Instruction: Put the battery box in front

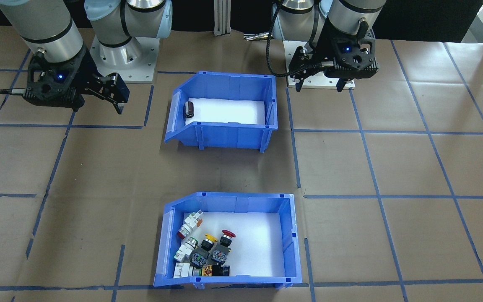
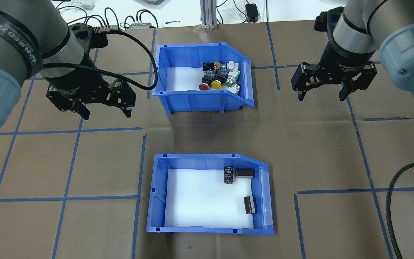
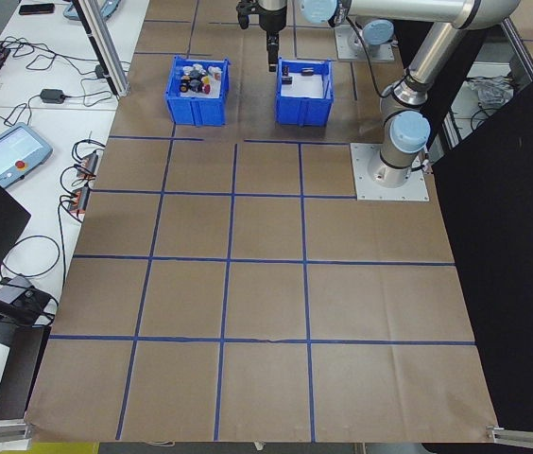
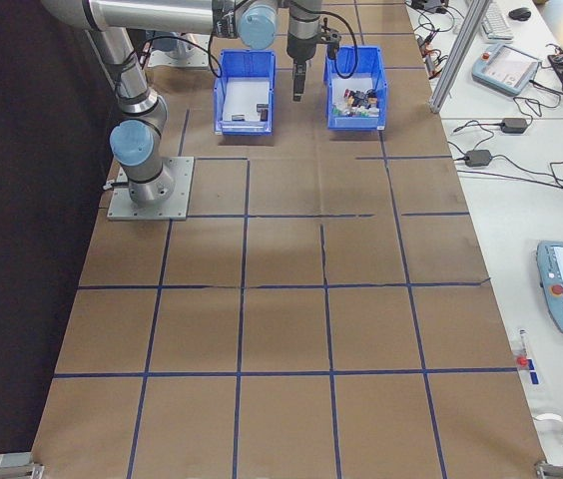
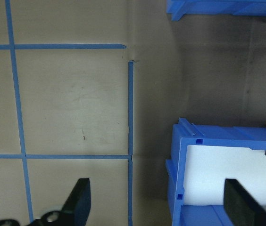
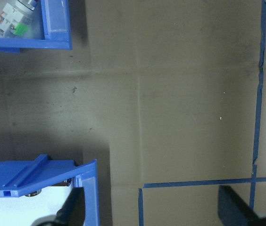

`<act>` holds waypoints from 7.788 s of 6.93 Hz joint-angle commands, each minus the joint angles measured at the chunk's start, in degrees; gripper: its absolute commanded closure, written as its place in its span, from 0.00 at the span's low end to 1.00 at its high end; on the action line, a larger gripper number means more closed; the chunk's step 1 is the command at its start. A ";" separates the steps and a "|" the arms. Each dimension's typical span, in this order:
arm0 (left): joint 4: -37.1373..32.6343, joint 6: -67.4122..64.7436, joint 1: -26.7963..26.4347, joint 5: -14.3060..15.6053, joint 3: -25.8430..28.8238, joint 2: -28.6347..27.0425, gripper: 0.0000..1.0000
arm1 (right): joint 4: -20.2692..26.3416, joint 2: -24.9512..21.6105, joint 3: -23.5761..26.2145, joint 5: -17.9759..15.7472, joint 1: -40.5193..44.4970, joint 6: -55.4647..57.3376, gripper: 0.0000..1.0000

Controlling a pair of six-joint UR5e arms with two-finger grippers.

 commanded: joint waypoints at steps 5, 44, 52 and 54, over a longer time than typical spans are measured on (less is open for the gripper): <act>-0.17 -24.88 -4.28 -0.22 -4.82 1.86 0.00 | -0.11 10.89 -12.35 1.64 4.19 -19.00 0.00; 30.15 -79.52 5.11 -7.60 -14.59 -9.92 1.00 | -25.42 -3.93 18.63 -0.73 -15.04 -109.82 1.00; 32.87 -97.88 -10.28 -11.03 14.75 -37.67 0.99 | -24.46 -20.69 35.14 -0.12 -14.08 -106.13 1.00; 32.88 -98.15 -10.72 -11.12 14.77 -37.95 0.89 | -24.28 -22.73 37.61 -0.21 -10.15 -102.64 1.00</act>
